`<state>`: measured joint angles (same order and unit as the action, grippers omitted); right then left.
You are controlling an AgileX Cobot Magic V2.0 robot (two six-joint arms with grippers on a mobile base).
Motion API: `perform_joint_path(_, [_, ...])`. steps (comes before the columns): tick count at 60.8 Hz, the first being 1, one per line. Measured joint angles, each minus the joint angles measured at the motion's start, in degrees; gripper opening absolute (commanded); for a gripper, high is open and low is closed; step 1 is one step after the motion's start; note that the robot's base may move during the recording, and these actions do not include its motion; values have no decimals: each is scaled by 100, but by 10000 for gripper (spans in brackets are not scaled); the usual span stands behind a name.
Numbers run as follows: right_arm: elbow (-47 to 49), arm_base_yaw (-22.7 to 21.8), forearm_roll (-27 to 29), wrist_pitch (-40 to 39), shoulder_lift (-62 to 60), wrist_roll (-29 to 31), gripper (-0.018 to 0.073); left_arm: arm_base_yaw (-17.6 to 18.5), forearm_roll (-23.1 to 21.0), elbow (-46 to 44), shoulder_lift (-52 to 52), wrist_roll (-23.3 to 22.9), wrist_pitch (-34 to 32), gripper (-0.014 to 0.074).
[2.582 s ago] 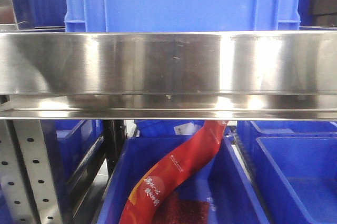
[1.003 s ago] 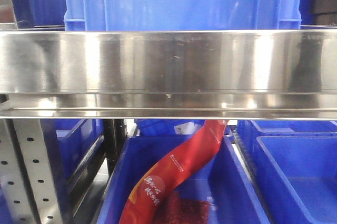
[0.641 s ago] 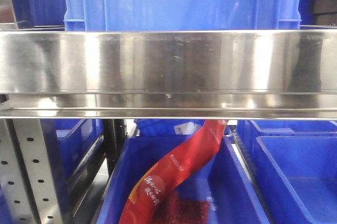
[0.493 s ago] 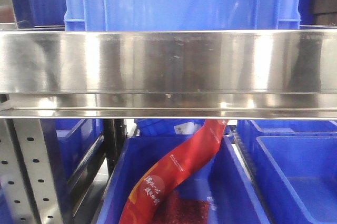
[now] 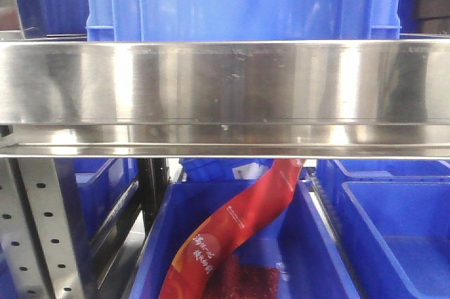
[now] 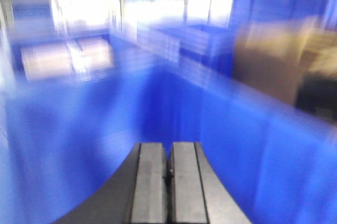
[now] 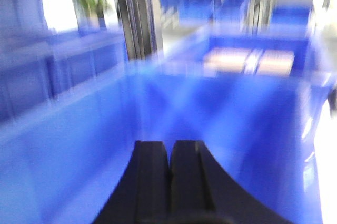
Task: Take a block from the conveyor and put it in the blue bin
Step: 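Open both grippers to release the blocks into the bins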
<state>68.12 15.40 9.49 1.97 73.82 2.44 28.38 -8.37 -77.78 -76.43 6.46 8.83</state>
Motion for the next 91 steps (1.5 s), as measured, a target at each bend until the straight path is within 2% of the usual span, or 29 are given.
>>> perform_joint_path(10, [-1042,-71,0,-136,-962,0,-160,-319,-4,985,765,0,-132,-111])
perform_joint_path(16, [-1810,-71,0,-147,-1685,0,-160,-442,-111,1910,1341,0,-314,-111])
perform_joint_path(32, [-3591,-82,0,-156,-3423,0,-160,-454,-172,4155,3096,0,-733,-111])
perform_joint_path(42, [-4374,-82,0,-108,-4333,0,-162,-454,-172,5009,4076,0,-734,-111])
perform_joint_path(61, [-4577,-82,0,-148,-4993,0,-162,-464,-172,5274,5044,0,-773,-111])
perform_joint_path(83, [-4589,-82,0,-197,-5003,0,-162,-468,-172,5274,5144,0,-787,-111])
perform_joint_path(91, [-4769,-358,-28,-245,-5180,0,-162,-468,-172,5274,5144,0,-787,-111])
